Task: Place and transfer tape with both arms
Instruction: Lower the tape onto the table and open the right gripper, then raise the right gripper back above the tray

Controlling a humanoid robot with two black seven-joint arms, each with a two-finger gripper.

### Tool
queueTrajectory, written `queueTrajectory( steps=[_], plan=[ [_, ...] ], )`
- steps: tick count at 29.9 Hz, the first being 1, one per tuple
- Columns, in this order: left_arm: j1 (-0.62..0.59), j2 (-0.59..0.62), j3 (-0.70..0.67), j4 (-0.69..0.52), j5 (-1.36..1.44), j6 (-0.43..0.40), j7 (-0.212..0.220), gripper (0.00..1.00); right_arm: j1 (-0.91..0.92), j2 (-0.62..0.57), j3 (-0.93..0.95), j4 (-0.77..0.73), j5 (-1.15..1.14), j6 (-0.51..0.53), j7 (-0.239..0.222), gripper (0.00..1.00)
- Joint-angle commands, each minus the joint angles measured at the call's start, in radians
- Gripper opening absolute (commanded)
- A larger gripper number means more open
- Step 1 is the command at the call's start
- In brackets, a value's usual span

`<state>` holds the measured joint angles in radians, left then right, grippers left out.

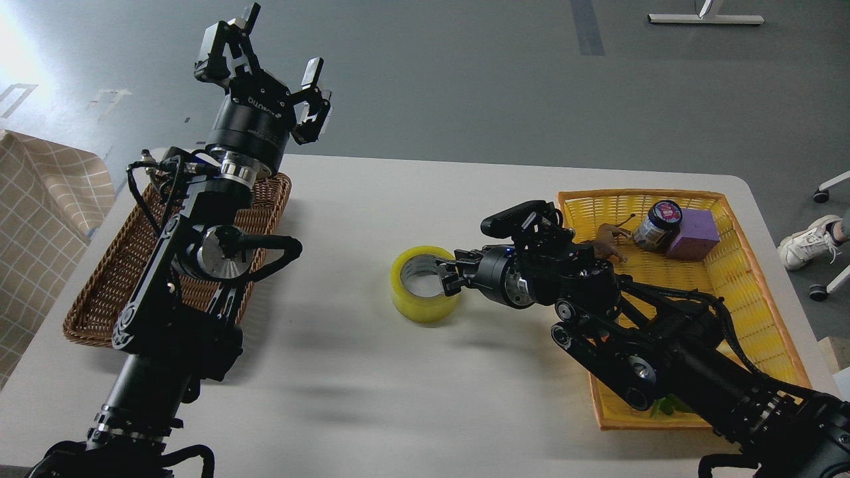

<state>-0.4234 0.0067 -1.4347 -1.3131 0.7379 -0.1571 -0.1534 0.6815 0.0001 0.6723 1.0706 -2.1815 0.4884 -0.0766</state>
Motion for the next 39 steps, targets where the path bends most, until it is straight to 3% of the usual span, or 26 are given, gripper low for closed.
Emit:
queueTrajectory(
  steps=[1, 4, 7, 10, 16, 23, 28, 34, 39],
  plan=[
    [0.000, -0.001, -0.001, 0.000, 0.000, -0.001, 0.000, 0.98, 0.003, 0.000, 0.006, -0.012, 0.000, 0.000, 0.003, 0.64],
    [0.002, -0.002, -0.001, 0.000, 0.000, 0.001, -0.008, 0.98, 0.012, 0.000, 0.009, -0.012, 0.000, 0.000, 0.003, 0.74],
    [0.003, -0.001, 0.000, 0.000, -0.002, -0.001, -0.012, 0.98, 0.016, 0.000, 0.033, -0.006, 0.000, -0.046, 0.008, 0.94],
    [0.002, 0.001, -0.001, 0.000, -0.002, -0.001, -0.011, 0.98, 0.024, 0.000, 0.076, 0.008, 0.000, -0.099, 0.006, 0.98],
    [0.003, -0.001, 0.000, 0.000, -0.002, -0.001, -0.012, 0.98, 0.023, 0.000, 0.190, 0.054, 0.005, -0.126, 0.006, 0.98],
    [0.002, 0.004, -0.001, 0.000, 0.001, 0.001, -0.015, 0.98, 0.014, 0.000, 0.370, 0.155, 0.202, -0.128, 0.001, 1.00],
    [0.000, 0.007, -0.009, 0.002, 0.000, 0.010, -0.052, 0.98, -0.005, 0.000, 0.522, 0.155, 0.310, -0.128, 0.000, 1.00],
    [-0.003, 0.006, 0.002, 0.002, -0.002, 0.065, -0.032, 0.98, -0.054, -0.083, 0.641, 0.233, 0.605, -0.113, 0.001, 1.00],
    [-0.012, 0.007, 0.008, 0.003, 0.000, 0.091, 0.015, 0.98, -0.102, -0.204, 0.644, 0.321, 0.913, -0.113, 0.001, 1.00]
  ],
)
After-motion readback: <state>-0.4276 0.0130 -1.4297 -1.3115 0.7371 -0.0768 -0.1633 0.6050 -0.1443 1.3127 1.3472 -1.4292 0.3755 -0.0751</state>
